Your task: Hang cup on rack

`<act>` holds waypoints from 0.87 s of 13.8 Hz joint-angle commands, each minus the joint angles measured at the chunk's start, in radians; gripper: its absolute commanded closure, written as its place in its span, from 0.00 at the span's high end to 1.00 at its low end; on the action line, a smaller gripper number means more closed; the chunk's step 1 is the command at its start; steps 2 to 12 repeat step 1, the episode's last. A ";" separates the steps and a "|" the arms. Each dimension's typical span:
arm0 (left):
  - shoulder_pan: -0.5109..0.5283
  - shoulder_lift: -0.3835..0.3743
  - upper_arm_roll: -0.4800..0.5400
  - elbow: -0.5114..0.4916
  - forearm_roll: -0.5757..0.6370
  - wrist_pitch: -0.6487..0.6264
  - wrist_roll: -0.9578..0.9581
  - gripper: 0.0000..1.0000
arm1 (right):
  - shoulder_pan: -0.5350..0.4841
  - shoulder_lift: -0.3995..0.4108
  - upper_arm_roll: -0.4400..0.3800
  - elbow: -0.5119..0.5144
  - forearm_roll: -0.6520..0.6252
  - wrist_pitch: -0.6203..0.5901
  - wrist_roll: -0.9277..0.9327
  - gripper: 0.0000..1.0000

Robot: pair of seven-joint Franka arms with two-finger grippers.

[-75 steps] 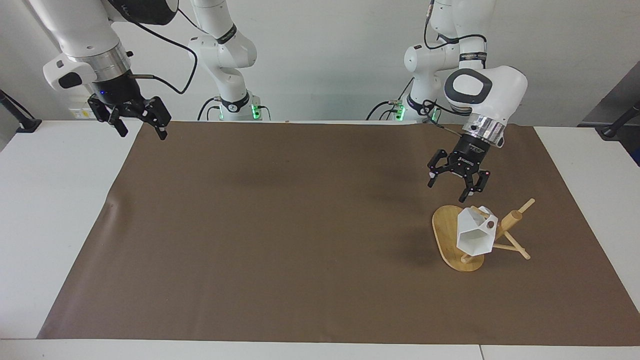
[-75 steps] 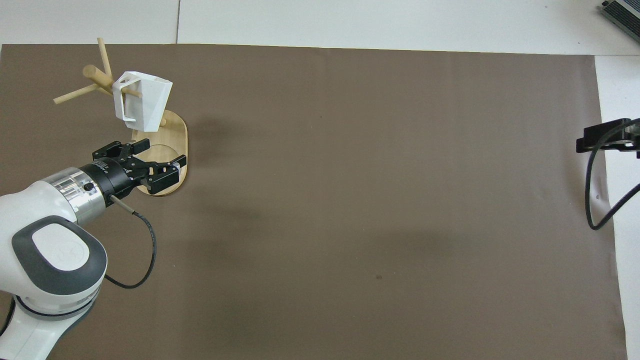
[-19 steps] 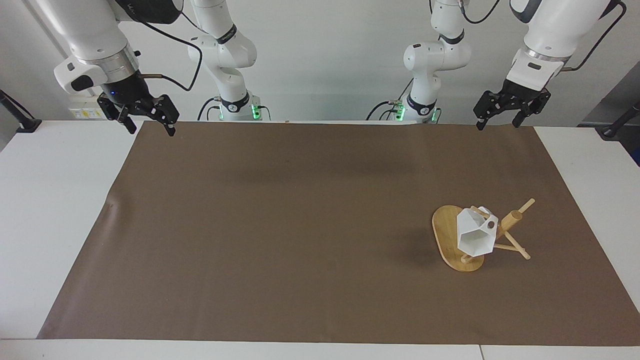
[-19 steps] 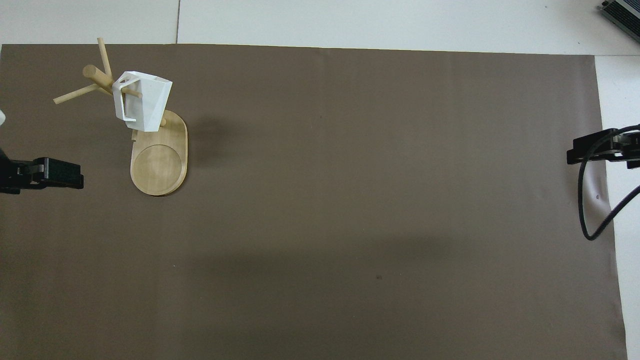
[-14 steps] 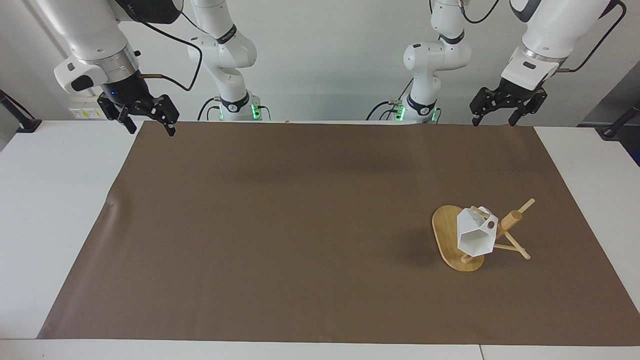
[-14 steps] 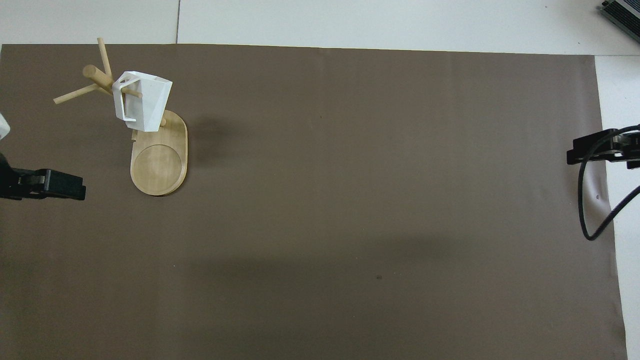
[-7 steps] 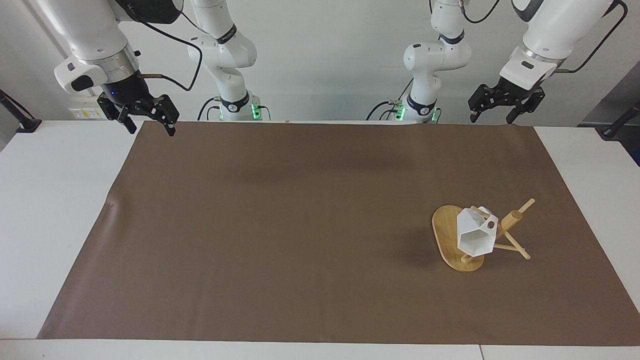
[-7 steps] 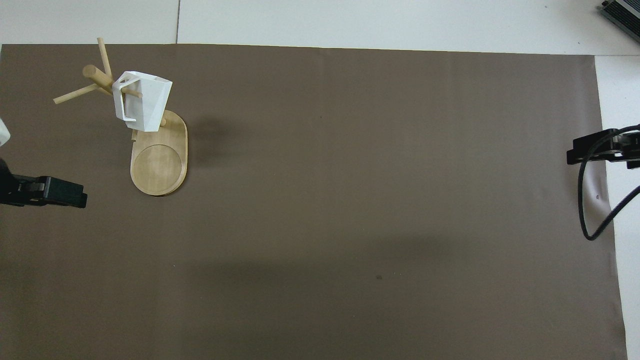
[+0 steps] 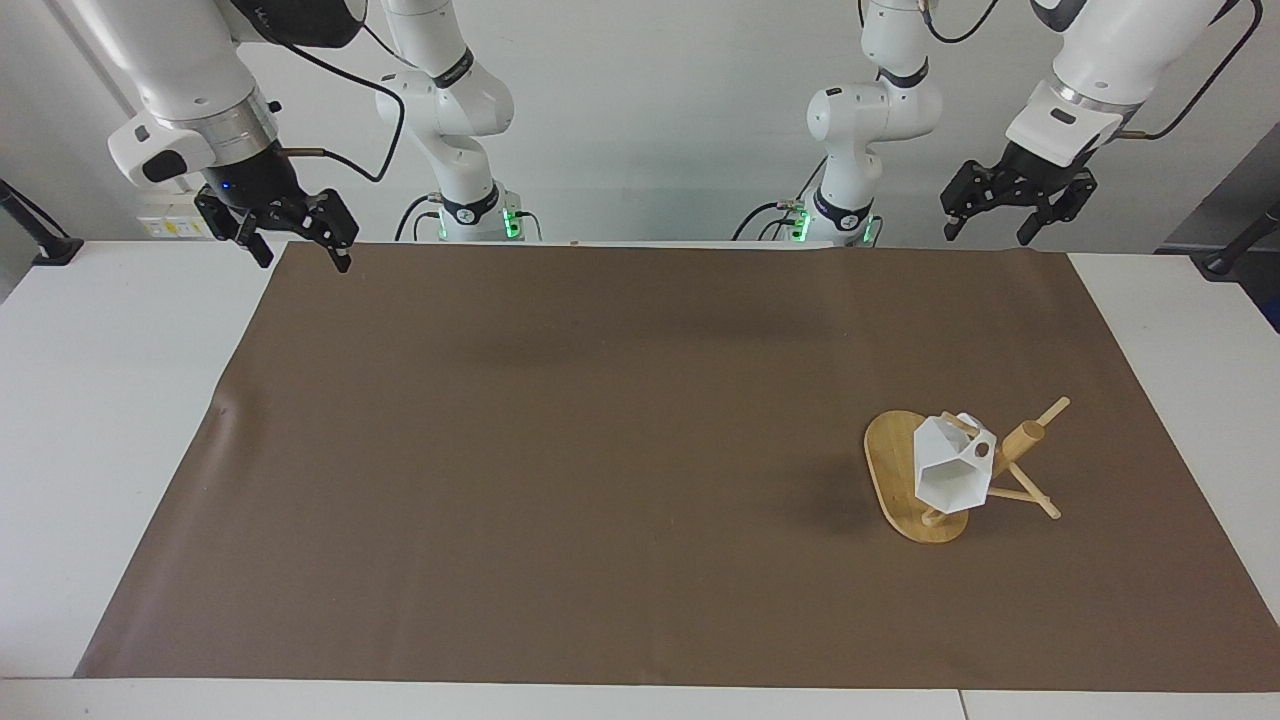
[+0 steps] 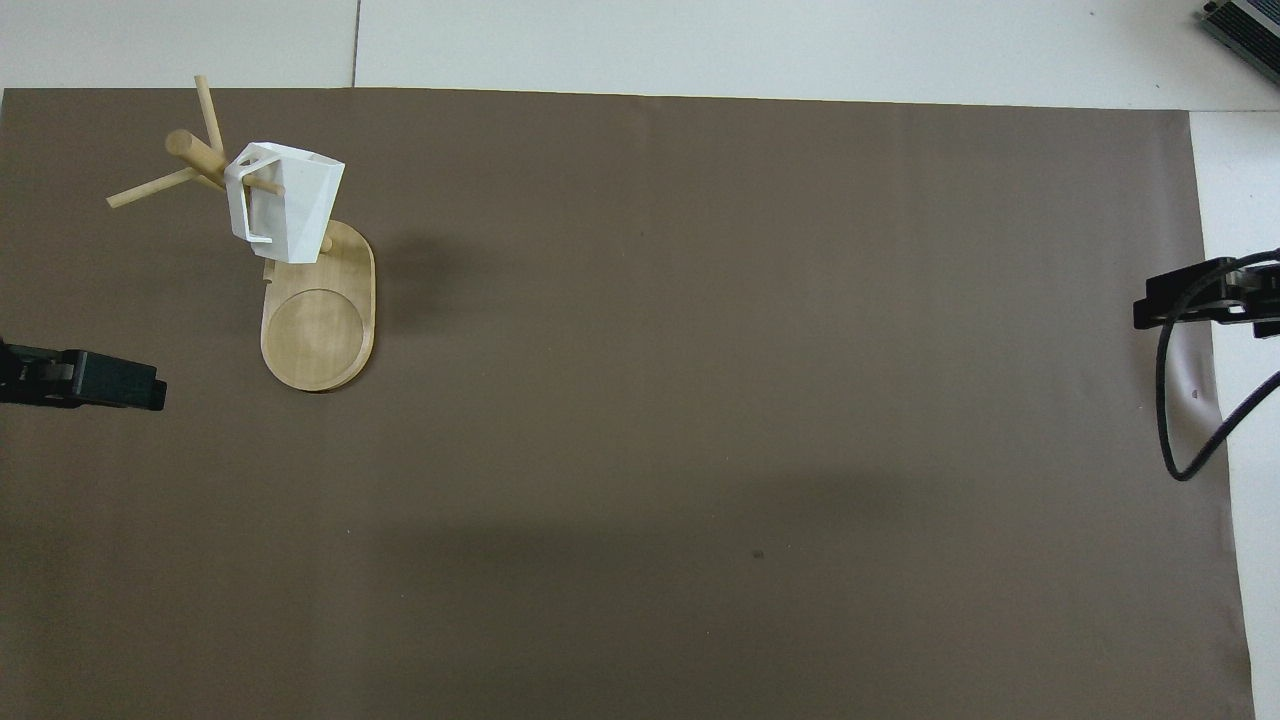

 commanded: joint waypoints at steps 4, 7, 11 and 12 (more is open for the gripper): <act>-0.006 -0.010 0.011 0.000 -0.008 0.012 0.013 1.00 | -0.003 -0.008 0.003 0.002 0.019 -0.015 0.013 1.00; -0.006 -0.010 0.011 0.000 -0.008 0.012 0.013 1.00 | -0.003 -0.008 0.003 0.002 0.019 -0.015 0.013 1.00; -0.006 -0.010 0.011 0.000 -0.008 0.012 0.013 1.00 | -0.003 -0.008 0.003 0.002 0.019 -0.015 0.013 1.00; -0.006 -0.010 0.011 0.000 -0.008 0.012 0.013 1.00 | -0.003 -0.008 0.003 0.002 0.019 -0.015 0.013 1.00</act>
